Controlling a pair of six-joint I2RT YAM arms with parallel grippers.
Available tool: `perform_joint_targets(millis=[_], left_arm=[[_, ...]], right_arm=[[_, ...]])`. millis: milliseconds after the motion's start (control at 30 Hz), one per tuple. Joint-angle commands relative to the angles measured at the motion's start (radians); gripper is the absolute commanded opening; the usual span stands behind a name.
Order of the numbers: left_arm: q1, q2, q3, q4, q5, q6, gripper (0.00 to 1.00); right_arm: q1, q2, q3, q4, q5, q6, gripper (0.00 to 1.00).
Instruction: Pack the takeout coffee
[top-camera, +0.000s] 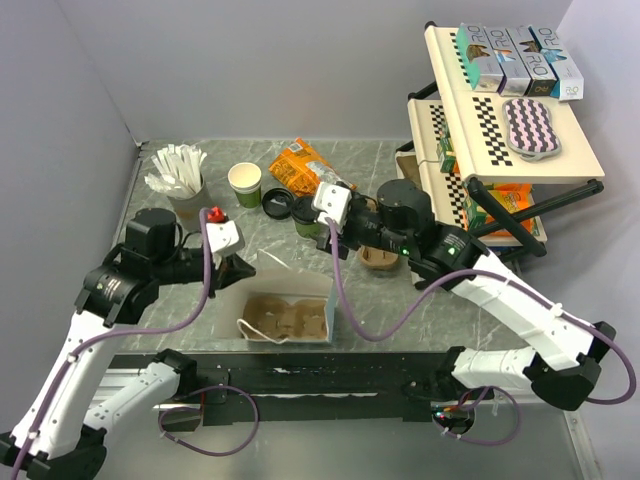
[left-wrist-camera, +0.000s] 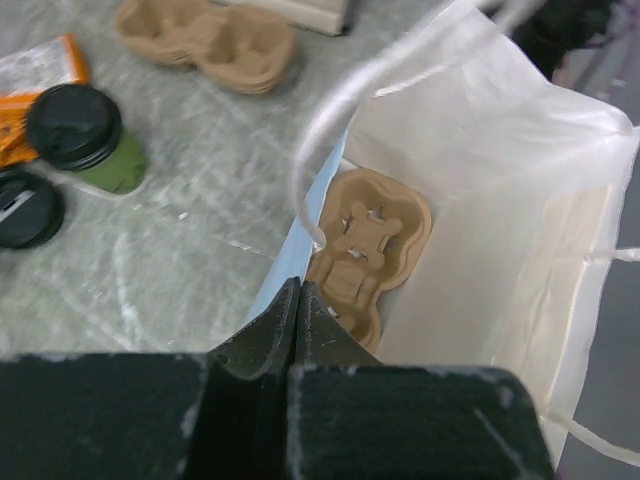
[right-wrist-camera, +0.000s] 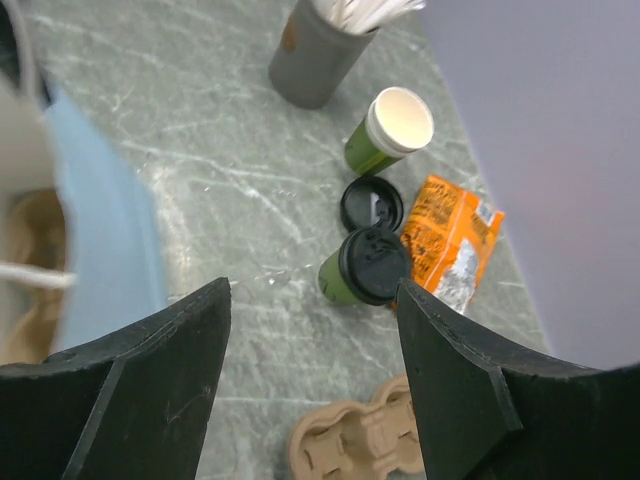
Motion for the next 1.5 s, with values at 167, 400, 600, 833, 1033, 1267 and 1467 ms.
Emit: perform_joint_targets(millis=[167, 400, 600, 833, 1033, 1267, 1467], left_arm=[[0.000, 0.040, 0.140, 0.090, -0.367, 0.026, 0.01], [0.008, 0.012, 0.144, 0.036, -0.597, 0.170, 0.01], [0.008, -0.025, 0.072, -0.027, -0.518, 0.206, 0.01], [0.008, -0.124, -0.082, -0.113, -0.321, 0.224, 0.01], [0.008, -0.138, -0.093, -0.121, -0.277, 0.215, 0.01], [0.008, -0.101, -0.042, -0.070, -0.324, 0.143, 0.01], [0.019, -0.057, 0.048, -0.047, -0.390, 0.029, 0.01]], right_arm=[[-0.056, 0.088, 0.118, 0.019, -0.034, 0.003, 0.73], [-0.097, 0.152, 0.147, 0.035, -0.048, 0.032, 0.73], [-0.117, 0.168, 0.108, 0.055, -0.056, 0.064, 0.73], [-0.125, 0.148, 0.068, 0.062, -0.048, 0.083, 0.73], [-0.125, 0.113, 0.022, 0.056, -0.046, 0.089, 0.73], [-0.130, 0.131, 0.043, 0.042, -0.060, 0.069, 0.73], [-0.128, 0.142, 0.109, -0.017, -0.140, 0.003, 0.74]])
